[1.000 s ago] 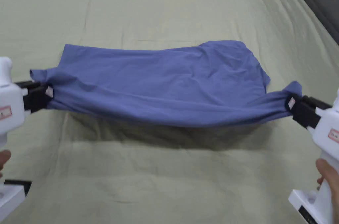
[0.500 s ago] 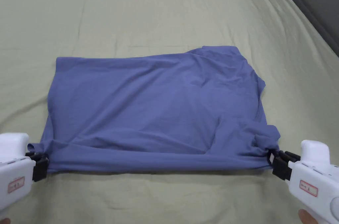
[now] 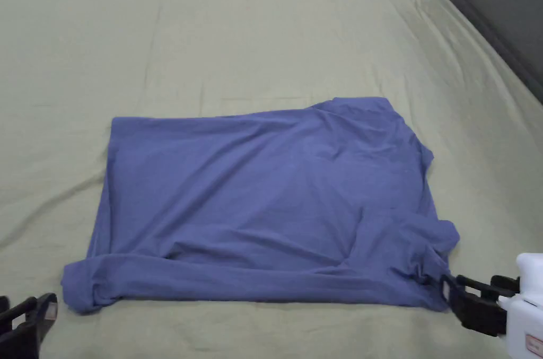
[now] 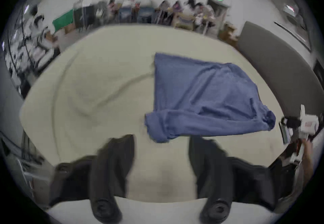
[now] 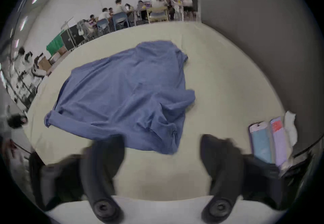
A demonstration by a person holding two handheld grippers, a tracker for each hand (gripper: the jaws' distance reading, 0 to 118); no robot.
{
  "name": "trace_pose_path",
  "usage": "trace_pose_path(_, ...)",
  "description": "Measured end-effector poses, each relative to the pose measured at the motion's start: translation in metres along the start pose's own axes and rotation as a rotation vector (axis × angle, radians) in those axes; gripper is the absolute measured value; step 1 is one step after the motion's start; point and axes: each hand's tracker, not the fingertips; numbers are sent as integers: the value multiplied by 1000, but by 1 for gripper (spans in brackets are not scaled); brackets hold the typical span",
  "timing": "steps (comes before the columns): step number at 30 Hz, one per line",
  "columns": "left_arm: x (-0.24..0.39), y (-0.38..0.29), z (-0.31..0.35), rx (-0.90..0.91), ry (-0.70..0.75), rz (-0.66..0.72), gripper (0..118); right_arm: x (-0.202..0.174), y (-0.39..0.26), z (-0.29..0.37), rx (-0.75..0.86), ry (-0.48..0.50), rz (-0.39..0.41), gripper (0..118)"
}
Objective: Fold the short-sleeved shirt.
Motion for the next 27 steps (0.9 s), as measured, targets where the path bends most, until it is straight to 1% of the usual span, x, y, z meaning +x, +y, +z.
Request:
trace_pose_path(1,12,2,6,26,67,-58,0,-7,0,6,5,-14,13,3)
trace_pose_path(2,21,1,10,43,177,-82,0,-13,-3,10,11,-55,4,3)
trace_pose_path(3,18,3,3,18,141,-85,0,-14,-6,15,44,-47,-14,3)
trace_pose_path(4,19,4,-3,-38,71,-75,0,-15,-7,17,38,-1,-15,3)
trace_pose_path(6,23,5,-12,-32,57,-56,0,-19,-6,12,15,7,-18,3)
trace_pose_path(8,27,7,-30,-65,52,-86,0,-23,-6,11,10,17,-5,3)
trace_pose_path(9,27,9,-38,-80,44,-90,20,-24,-5,11,2,24,2,3)
trace_pose_path(10,26,13,-49,-131,9,-90,75,-27,-6,11,10,34,2,3)
trace_pose_path(11,24,13,-62,-162,-13,-76,93,-28,-5,11,11,44,3,3)
trace_pose_path(12,23,13,-76,-178,-30,-62,93,-29,-4,10,6,54,4,3)
trace_pose_path(14,20,13,-99,-151,-29,-70,93,-36,-4,7,2,62,18,3)
trace_pose_path(18,6,14,-154,-231,-6,-43,93,-45,-4,-3,-33,84,26,3)
trace_pose_path(19,3,13,-169,-294,-1,-29,93,-47,-5,-7,-44,87,27,3)
trace_pose_path(21,-3,4,-191,-358,-31,-7,93,-51,-7,-14,-63,86,33,3)
trace_pose_path(23,-9,-6,-208,-397,-70,21,90,-55,-7,-22,-86,88,35,3)
trace_pose_path(24,-12,-5,-205,-354,-68,30,90,-56,-7,-24,-96,89,36,3)
trace_pose_path(25,-13,-1,-198,-321,-68,41,75,-57,-7,-26,-103,90,36,3)
trace_pose_path(27,-10,6,-186,-264,-85,47,6,-56,-7,-31,-115,91,36,3)
